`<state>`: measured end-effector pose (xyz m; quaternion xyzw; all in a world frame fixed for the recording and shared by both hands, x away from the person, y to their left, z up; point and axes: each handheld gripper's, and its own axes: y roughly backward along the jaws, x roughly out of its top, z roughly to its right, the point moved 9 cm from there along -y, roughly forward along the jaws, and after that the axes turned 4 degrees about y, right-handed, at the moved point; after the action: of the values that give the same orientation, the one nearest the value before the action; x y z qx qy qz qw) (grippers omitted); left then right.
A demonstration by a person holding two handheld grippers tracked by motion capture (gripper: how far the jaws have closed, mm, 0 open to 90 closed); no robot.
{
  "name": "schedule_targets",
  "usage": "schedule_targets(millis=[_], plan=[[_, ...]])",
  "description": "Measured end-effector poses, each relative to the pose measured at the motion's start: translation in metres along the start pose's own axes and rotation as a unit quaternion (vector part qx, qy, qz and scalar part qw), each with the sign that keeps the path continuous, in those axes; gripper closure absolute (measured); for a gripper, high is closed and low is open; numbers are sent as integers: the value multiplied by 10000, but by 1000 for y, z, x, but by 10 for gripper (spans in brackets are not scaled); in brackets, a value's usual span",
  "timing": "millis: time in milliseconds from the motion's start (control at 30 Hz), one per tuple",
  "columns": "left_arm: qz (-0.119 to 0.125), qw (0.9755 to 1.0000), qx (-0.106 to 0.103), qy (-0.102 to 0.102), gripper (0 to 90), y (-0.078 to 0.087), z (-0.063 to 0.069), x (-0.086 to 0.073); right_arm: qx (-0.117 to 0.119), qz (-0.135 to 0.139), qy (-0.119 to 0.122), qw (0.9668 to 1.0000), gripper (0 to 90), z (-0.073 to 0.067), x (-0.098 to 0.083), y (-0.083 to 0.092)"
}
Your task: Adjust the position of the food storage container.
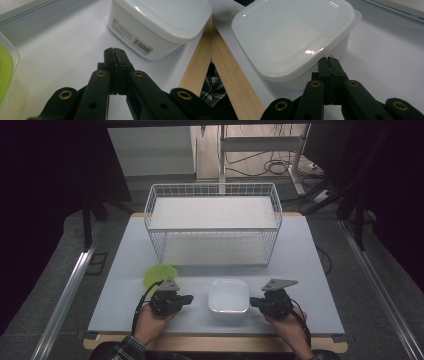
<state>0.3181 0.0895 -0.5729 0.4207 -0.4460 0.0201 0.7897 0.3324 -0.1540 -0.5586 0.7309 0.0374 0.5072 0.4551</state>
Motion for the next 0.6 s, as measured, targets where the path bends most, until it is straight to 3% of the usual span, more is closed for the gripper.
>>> schedule_targets(millis=[500,600], plan=[[-73,9999,58,51,888,-1,-5,-1,377,44,54,9993,894,-21,26,-31],[-112,9999,109,66,893,-2,-6,-2,341,27,122,9993,893,-23,28,-34]])
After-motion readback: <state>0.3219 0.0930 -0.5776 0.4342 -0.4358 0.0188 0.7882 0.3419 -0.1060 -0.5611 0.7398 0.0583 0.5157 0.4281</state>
